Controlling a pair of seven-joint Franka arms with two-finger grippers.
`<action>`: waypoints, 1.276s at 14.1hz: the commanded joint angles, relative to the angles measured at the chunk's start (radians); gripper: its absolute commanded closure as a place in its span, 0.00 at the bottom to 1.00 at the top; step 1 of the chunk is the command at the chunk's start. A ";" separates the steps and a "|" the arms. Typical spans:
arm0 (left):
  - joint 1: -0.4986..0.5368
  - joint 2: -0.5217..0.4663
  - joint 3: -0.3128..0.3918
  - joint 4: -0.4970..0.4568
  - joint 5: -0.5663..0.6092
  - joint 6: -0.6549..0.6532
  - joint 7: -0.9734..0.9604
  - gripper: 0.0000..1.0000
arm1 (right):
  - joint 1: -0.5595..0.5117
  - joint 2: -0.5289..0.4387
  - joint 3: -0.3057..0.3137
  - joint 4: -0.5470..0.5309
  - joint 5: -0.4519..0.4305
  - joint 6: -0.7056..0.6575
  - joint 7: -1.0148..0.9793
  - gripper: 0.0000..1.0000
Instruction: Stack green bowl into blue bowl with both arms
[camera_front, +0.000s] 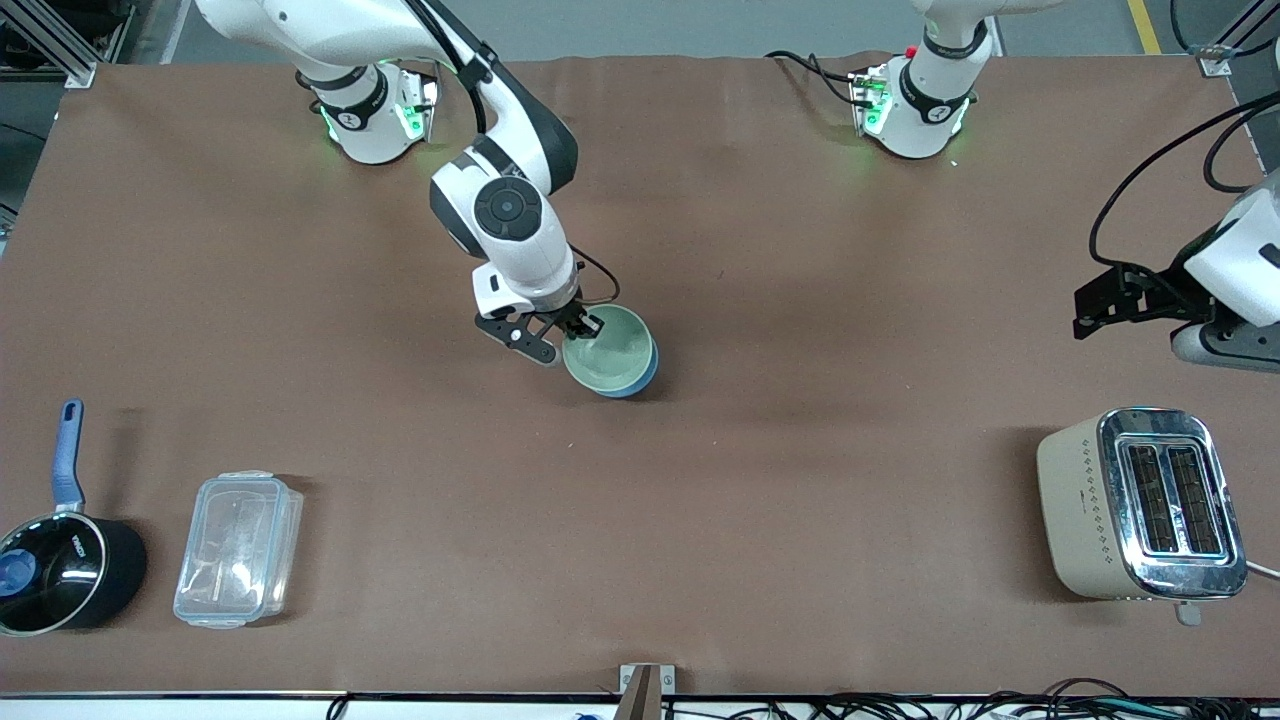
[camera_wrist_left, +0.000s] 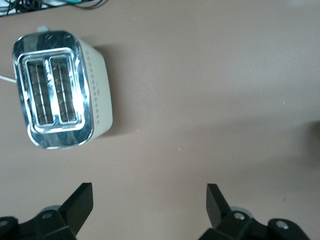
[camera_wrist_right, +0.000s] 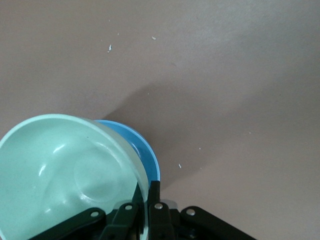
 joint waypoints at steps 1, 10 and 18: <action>-0.085 -0.108 0.119 -0.098 -0.036 -0.037 0.027 0.00 | 0.028 0.033 -0.004 0.009 -0.040 0.018 0.064 1.00; -0.054 -0.221 0.117 -0.213 -0.093 -0.069 0.016 0.00 | 0.034 0.072 -0.004 0.009 -0.062 0.037 0.078 1.00; -0.066 -0.205 0.096 -0.193 -0.080 -0.078 0.017 0.00 | 0.034 0.078 -0.002 0.012 -0.063 0.038 0.079 0.36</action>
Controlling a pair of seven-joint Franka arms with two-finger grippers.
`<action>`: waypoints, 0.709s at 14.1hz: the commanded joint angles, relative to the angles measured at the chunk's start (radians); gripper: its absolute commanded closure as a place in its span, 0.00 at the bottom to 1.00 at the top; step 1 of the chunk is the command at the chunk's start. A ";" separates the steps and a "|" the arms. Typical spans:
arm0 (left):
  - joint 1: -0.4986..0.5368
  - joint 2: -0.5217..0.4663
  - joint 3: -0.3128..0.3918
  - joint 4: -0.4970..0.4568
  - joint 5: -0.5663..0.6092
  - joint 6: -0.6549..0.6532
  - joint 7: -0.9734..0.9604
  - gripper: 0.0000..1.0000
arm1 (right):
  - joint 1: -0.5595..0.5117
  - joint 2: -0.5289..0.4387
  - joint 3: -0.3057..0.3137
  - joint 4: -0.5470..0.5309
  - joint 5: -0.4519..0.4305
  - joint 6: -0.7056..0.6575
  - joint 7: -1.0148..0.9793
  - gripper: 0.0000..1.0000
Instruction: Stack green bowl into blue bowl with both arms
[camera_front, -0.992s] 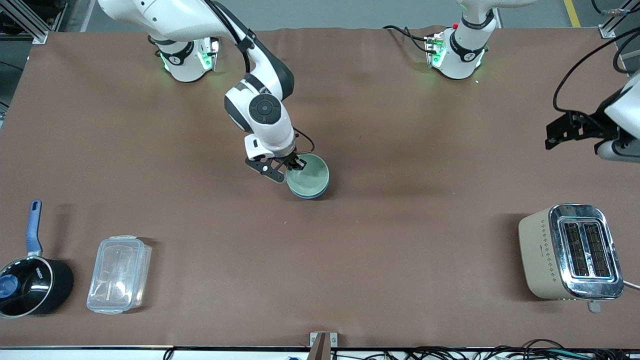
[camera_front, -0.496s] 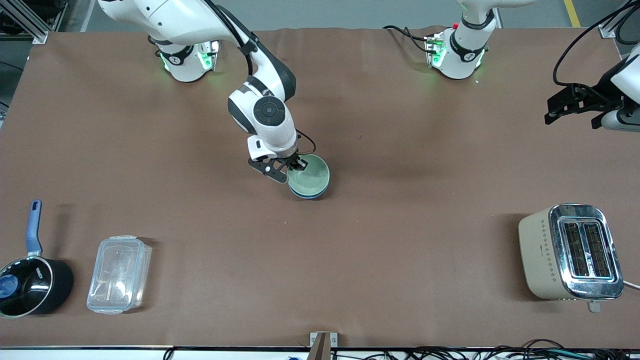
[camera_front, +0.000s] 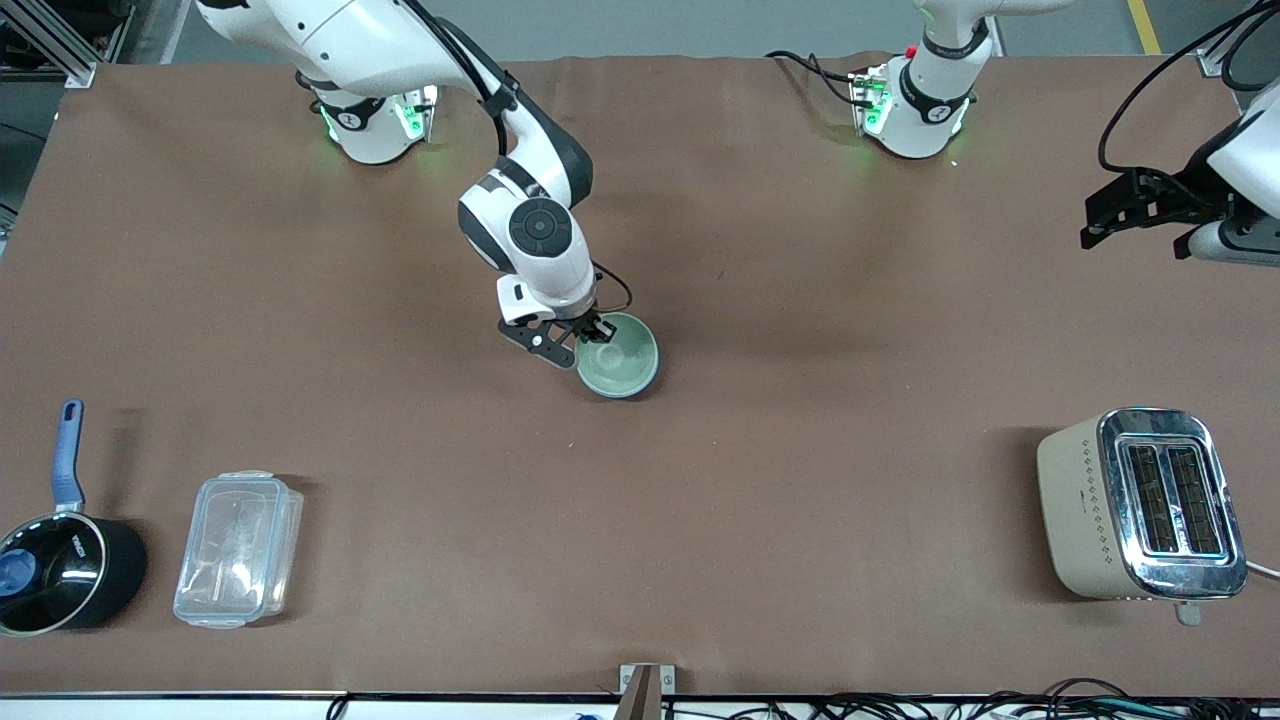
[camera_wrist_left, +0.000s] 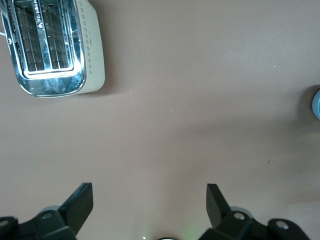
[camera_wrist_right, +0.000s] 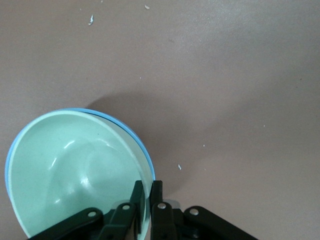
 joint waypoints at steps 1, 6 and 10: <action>0.002 0.001 -0.005 0.013 -0.006 -0.027 0.009 0.00 | 0.004 0.000 -0.001 0.015 -0.024 -0.005 0.028 0.14; -0.003 -0.005 -0.007 0.013 -0.007 -0.037 0.000 0.00 | -0.075 -0.159 -0.007 0.032 -0.070 -0.178 0.001 0.00; 0.008 -0.022 -0.045 0.003 -0.009 -0.089 -0.008 0.00 | -0.229 -0.342 -0.006 0.033 -0.150 -0.379 -0.272 0.00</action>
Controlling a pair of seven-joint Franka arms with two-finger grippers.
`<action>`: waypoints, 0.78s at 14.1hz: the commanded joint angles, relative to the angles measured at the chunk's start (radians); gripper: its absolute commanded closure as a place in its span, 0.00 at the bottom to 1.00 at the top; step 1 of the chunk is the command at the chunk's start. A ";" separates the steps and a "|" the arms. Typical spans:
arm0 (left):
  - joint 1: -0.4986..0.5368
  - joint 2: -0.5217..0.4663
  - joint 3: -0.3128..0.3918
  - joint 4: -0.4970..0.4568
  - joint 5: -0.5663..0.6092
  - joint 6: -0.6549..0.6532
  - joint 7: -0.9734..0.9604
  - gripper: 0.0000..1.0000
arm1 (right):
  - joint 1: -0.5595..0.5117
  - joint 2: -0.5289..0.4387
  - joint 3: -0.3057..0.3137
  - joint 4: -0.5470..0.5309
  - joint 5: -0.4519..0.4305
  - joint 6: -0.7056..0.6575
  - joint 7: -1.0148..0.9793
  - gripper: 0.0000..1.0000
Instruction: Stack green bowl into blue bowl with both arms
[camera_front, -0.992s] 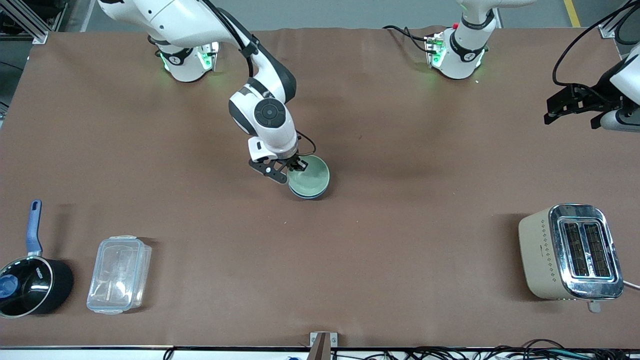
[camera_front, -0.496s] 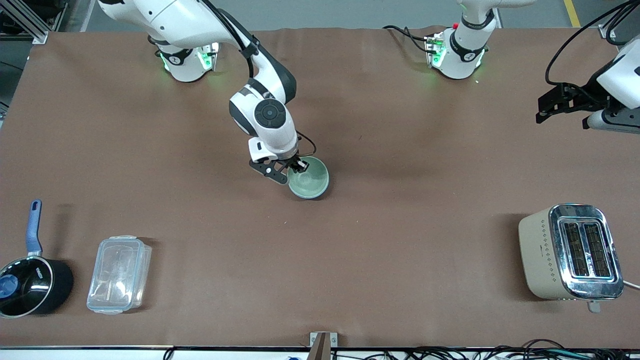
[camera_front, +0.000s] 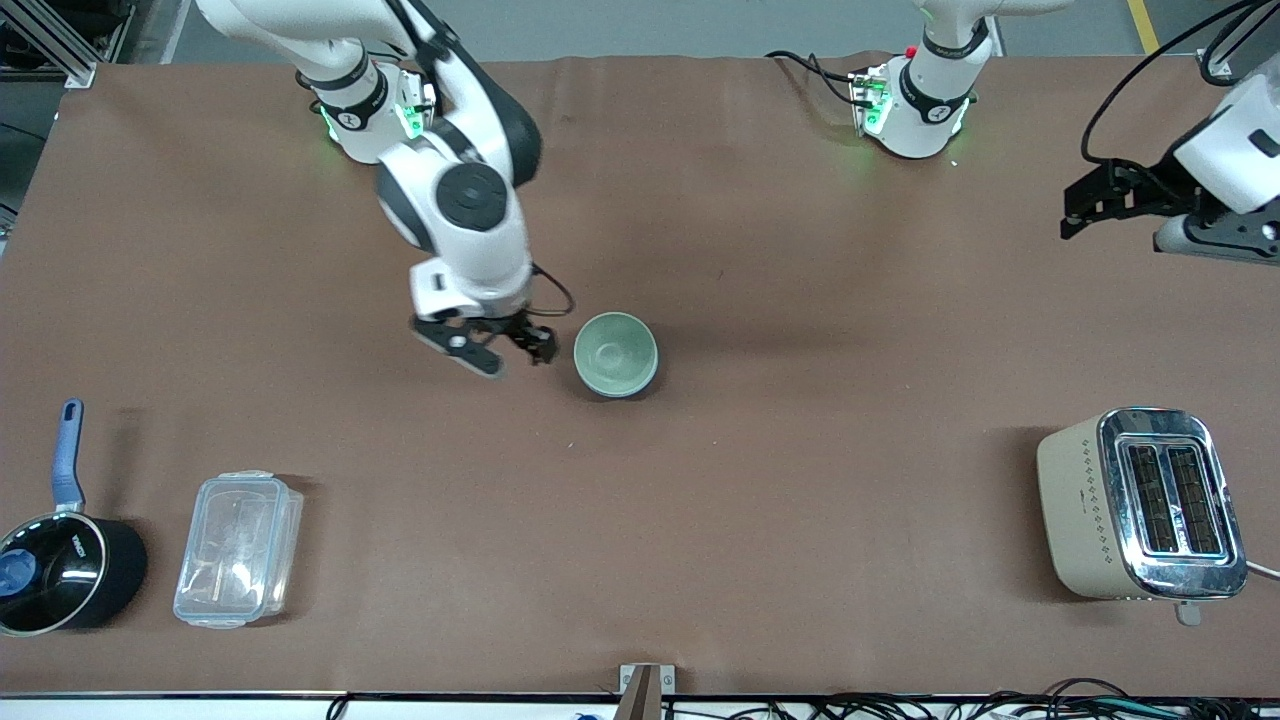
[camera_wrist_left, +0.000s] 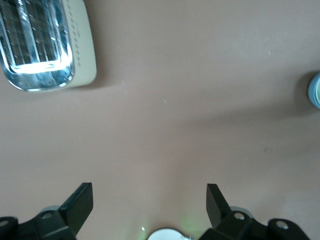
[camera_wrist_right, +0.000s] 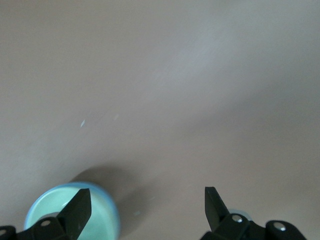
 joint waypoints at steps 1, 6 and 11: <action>0.007 -0.024 -0.012 -0.003 -0.009 -0.029 -0.003 0.00 | -0.136 -0.146 0.014 -0.040 -0.023 -0.078 -0.227 0.00; 0.008 -0.039 -0.012 -0.026 -0.006 0.005 0.002 0.00 | -0.198 -0.294 -0.150 -0.037 0.032 -0.149 -0.641 0.00; 0.006 -0.061 -0.052 -0.066 0.066 0.088 0.000 0.00 | -0.209 -0.338 -0.319 0.133 0.129 -0.398 -0.976 0.00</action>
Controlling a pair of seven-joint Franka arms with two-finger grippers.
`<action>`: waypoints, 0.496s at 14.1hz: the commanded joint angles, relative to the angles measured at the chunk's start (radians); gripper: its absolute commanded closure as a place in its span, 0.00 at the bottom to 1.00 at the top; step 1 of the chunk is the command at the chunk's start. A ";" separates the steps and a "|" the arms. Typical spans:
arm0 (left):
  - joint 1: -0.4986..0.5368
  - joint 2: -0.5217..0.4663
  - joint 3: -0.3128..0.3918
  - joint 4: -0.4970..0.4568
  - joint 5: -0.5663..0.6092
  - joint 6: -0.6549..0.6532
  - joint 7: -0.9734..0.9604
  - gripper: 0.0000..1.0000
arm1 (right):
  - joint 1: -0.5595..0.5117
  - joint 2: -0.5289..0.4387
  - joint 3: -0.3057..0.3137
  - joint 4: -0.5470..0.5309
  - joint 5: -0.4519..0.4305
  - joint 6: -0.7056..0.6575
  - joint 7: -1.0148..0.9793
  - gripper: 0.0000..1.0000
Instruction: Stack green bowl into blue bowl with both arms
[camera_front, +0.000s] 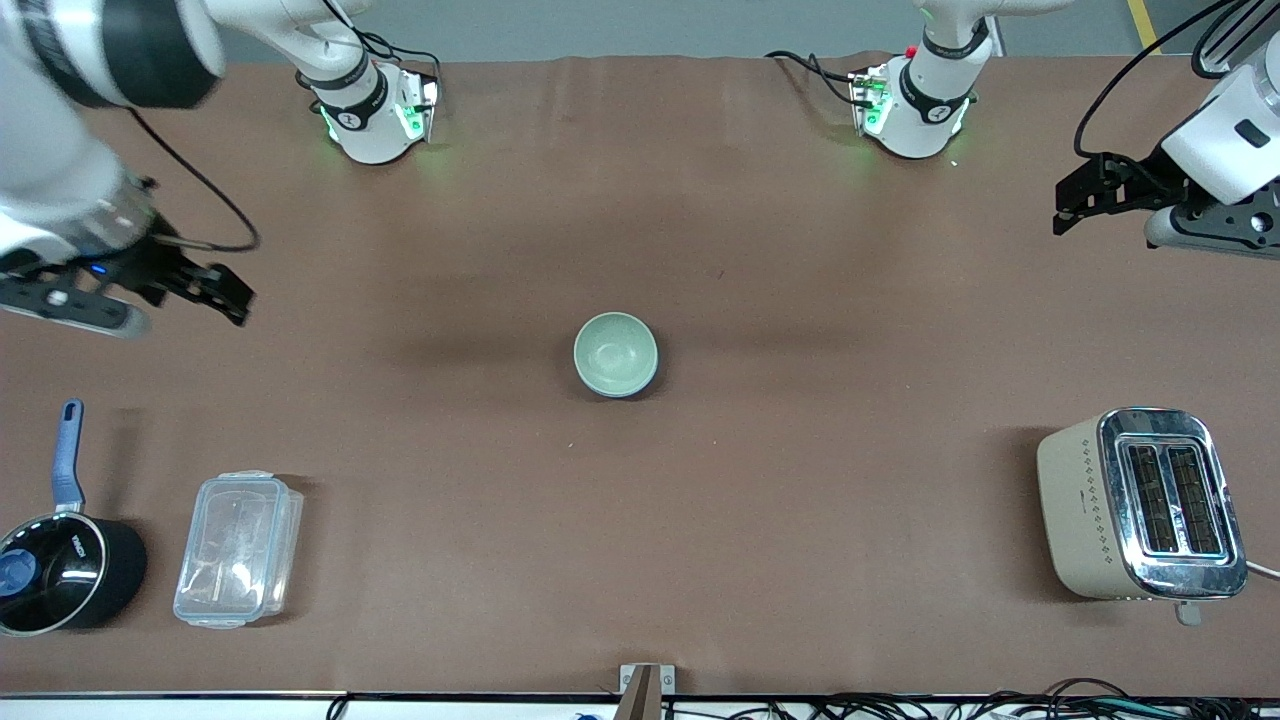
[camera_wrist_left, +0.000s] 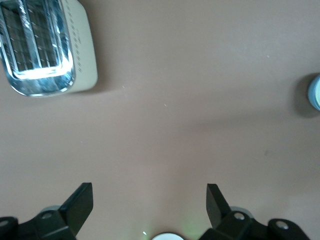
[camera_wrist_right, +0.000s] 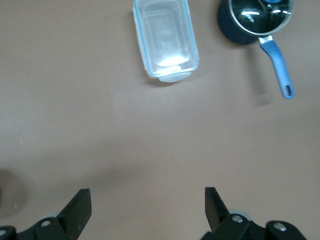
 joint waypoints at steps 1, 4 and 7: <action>0.008 -0.044 -0.037 -0.046 0.043 0.031 0.001 0.00 | -0.012 -0.003 -0.039 0.124 0.024 -0.115 -0.120 0.00; 0.008 0.002 -0.034 0.007 0.044 0.031 0.005 0.00 | -0.077 0.017 -0.049 0.232 0.088 -0.141 -0.198 0.00; 0.005 0.044 -0.036 0.063 0.044 0.027 0.002 0.00 | -0.101 0.048 -0.049 0.270 0.133 -0.147 -0.240 0.00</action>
